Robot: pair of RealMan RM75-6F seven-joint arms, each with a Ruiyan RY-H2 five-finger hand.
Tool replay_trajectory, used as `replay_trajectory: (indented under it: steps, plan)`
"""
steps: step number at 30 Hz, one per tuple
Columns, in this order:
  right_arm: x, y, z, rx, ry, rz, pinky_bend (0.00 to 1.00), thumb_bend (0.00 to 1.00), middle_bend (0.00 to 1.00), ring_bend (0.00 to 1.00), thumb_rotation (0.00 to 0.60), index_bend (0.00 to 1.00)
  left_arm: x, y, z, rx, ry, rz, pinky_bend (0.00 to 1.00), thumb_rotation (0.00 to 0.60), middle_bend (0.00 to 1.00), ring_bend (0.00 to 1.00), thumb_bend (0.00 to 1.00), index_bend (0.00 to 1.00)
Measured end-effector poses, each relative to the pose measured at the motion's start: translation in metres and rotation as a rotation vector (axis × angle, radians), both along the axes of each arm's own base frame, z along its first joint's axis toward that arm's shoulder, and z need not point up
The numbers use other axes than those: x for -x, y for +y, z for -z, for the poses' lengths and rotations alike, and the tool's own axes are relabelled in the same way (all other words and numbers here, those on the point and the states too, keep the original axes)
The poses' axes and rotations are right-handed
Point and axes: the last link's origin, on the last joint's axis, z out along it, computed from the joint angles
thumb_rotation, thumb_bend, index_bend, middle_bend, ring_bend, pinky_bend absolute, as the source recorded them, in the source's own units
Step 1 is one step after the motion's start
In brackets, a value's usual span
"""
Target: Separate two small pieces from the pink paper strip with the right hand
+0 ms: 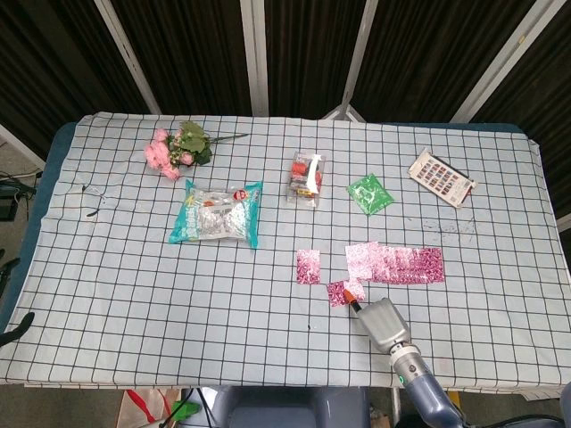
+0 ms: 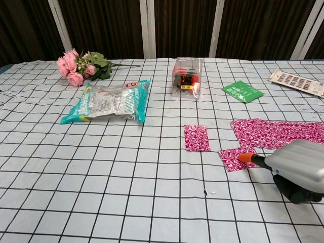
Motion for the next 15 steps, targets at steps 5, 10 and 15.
replay_trajectory:
  steps: [5,10,15]
  plan:
    - [0.004,0.015,-0.006,-0.018,0.008,-0.005,0.54,0.86,0.84,0.83,0.600,0.11,-0.001,0.000,0.001,0.005,-0.001,0.002,0.09,0.600,0.00,0.00,0.38,0.14]
    - [0.009,0.025,-0.012,-0.022,0.009,0.009,0.54,0.86,0.84,0.83,0.600,0.11,0.000,0.000,0.001,0.004,-0.002,0.001,0.09,0.600,0.00,0.00,0.38,0.15]
    - [0.009,0.026,-0.017,-0.011,-0.009,0.012,0.54,0.86,0.84,0.83,0.600,0.11,-0.001,0.000,0.001,0.006,-0.002,0.003,0.09,0.600,0.00,0.00,0.38,0.14]
